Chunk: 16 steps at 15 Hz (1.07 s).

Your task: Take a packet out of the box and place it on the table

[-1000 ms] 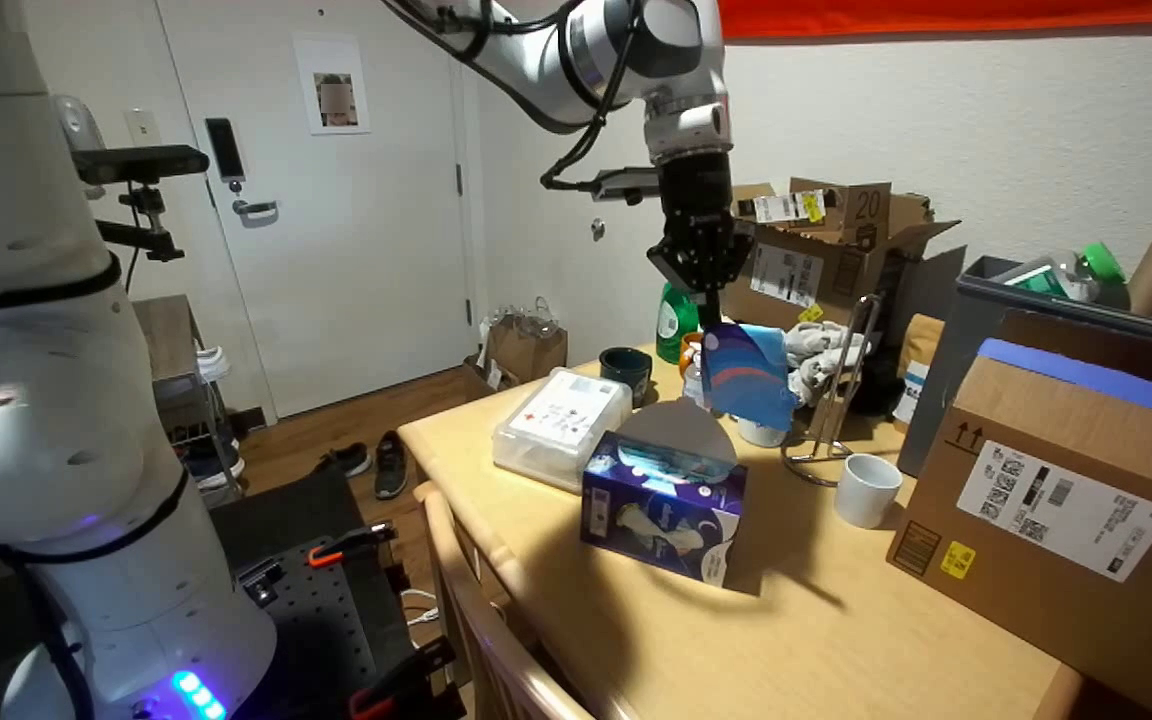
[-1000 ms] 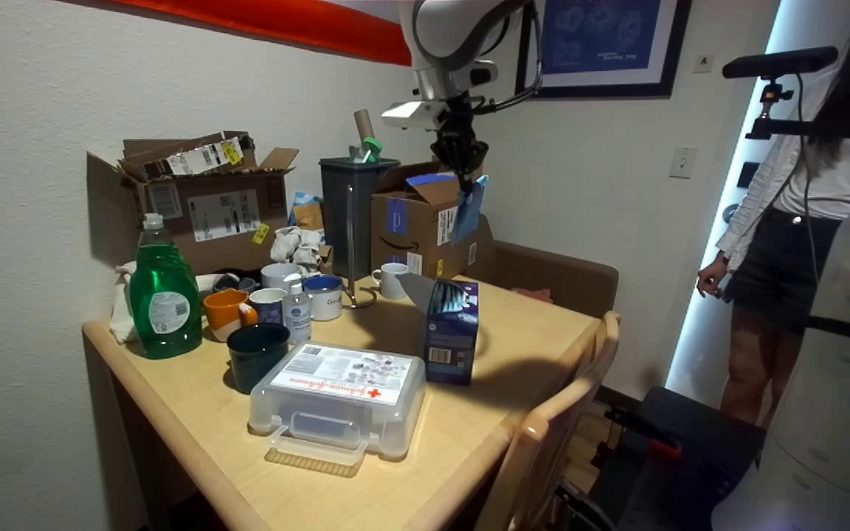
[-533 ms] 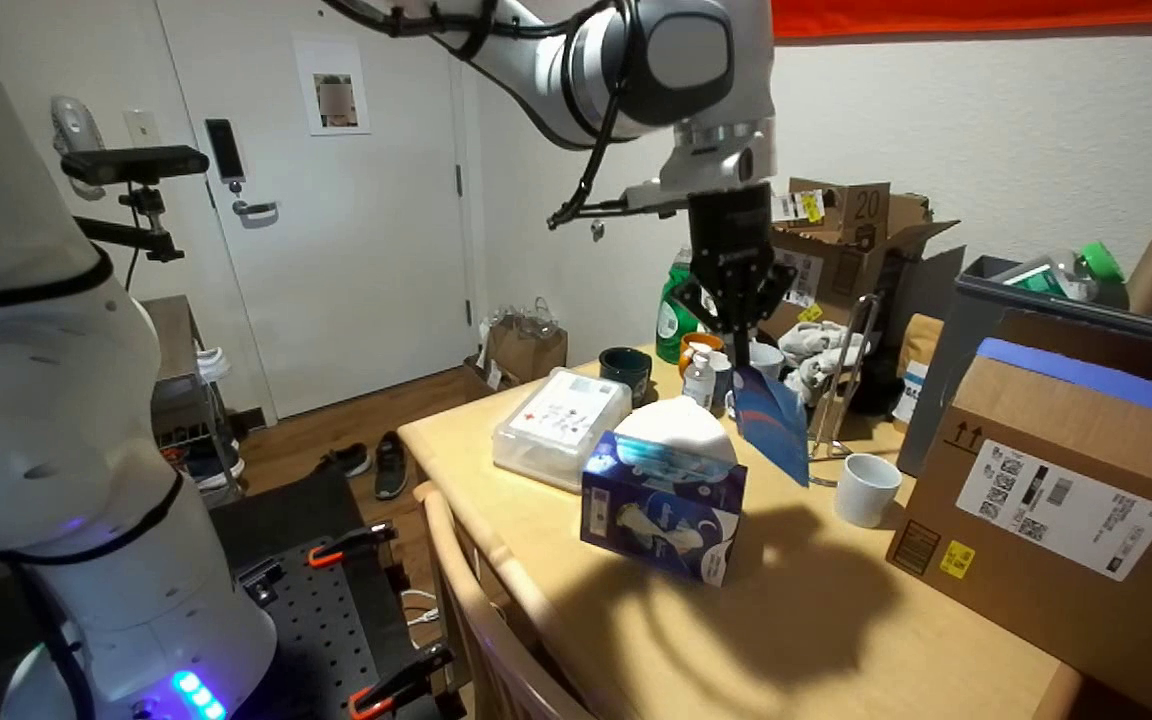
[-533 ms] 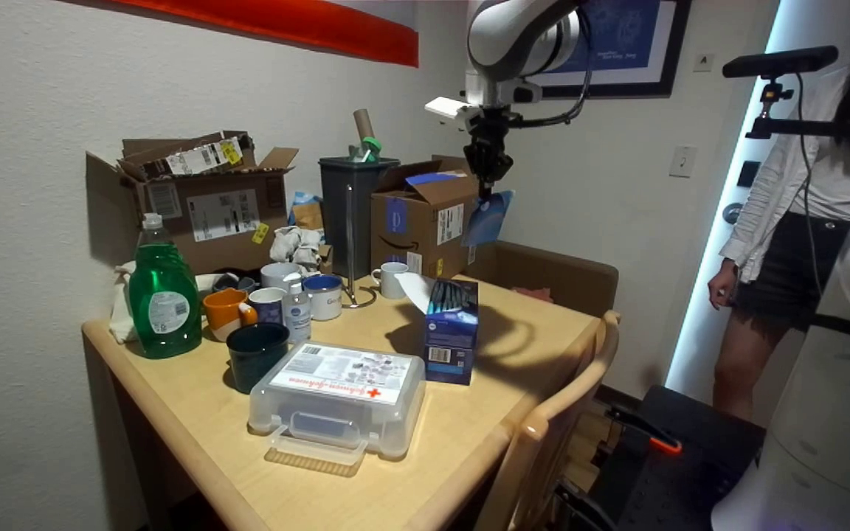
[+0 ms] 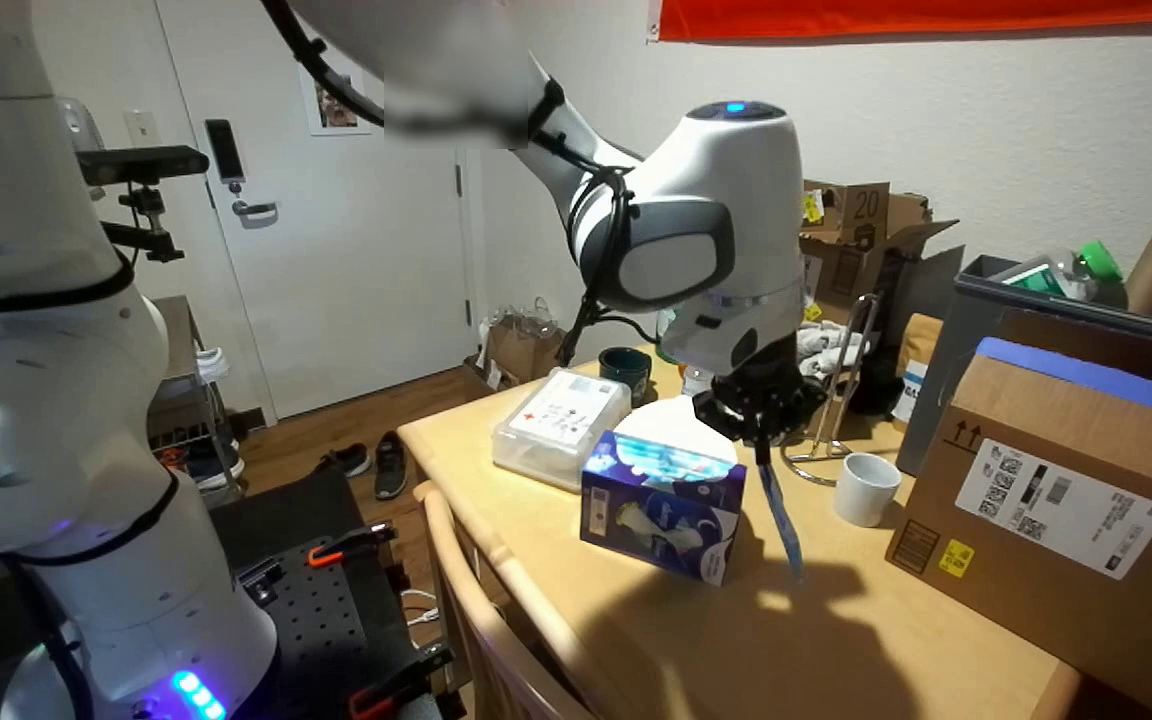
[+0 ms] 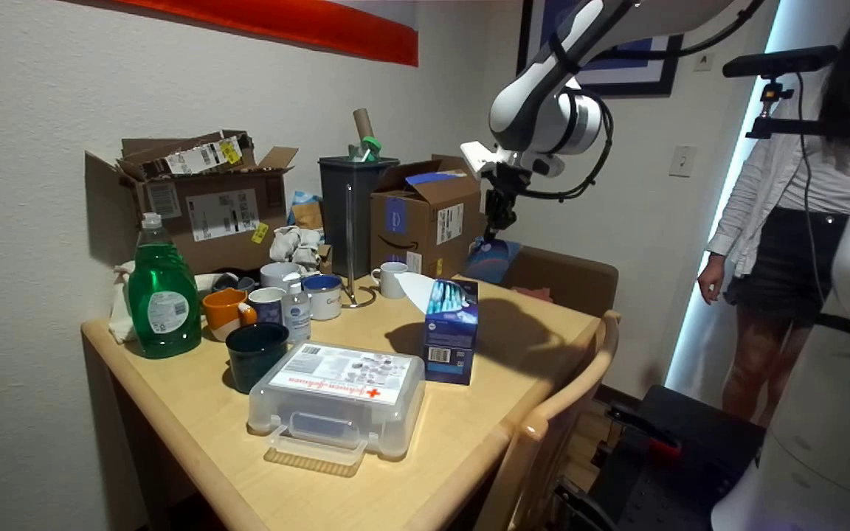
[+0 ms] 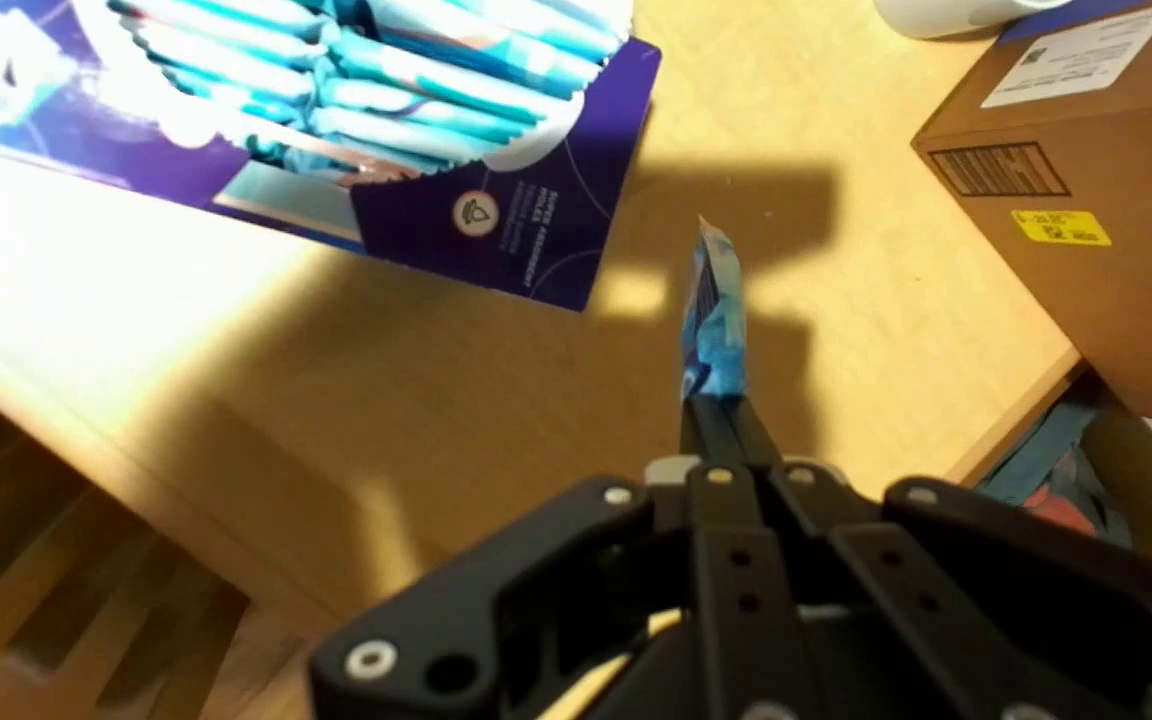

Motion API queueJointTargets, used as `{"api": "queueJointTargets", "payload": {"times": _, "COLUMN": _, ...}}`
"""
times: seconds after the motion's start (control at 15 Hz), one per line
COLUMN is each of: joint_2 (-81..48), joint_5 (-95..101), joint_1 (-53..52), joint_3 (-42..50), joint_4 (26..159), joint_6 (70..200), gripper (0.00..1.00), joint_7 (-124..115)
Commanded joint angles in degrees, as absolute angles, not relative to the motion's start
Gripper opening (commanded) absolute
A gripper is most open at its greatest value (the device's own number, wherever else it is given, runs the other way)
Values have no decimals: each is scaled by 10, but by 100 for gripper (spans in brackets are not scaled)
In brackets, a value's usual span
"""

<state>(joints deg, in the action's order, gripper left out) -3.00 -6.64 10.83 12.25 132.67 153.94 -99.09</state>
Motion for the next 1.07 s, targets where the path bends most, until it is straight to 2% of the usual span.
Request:
{"api": "queueJointTargets", "payload": {"times": 0.0, "joint_2": -58, "joint_5": -125, "joint_1": 112, "joint_3": 123, "joint_4": 1367, "joint_6": 1647, "gripper": 0, "joint_7": -982}}
{"api": "queueJointTargets", "payload": {"times": 0.2, "joint_2": -93, "joint_5": -174, "joint_1": 116, "joint_3": 124, "joint_4": 1392, "joint_6": 1735, "gripper": 0, "joint_7": -974}}
{"api": "queueJointTargets", "payload": {"times": 0.4, "joint_2": -115, "joint_5": -278, "joint_1": 173, "joint_3": 74, "joint_4": 1399, "joint_6": 1787, "gripper": 0, "joint_7": -925}}
{"api": "queueJointTargets", "payload": {"times": 1.0, "joint_2": -184, "joint_5": -499, "joint_1": 381, "joint_3": -138, "joint_4": 1325, "joint_6": 1788, "gripper": 0, "joint_7": -695}}
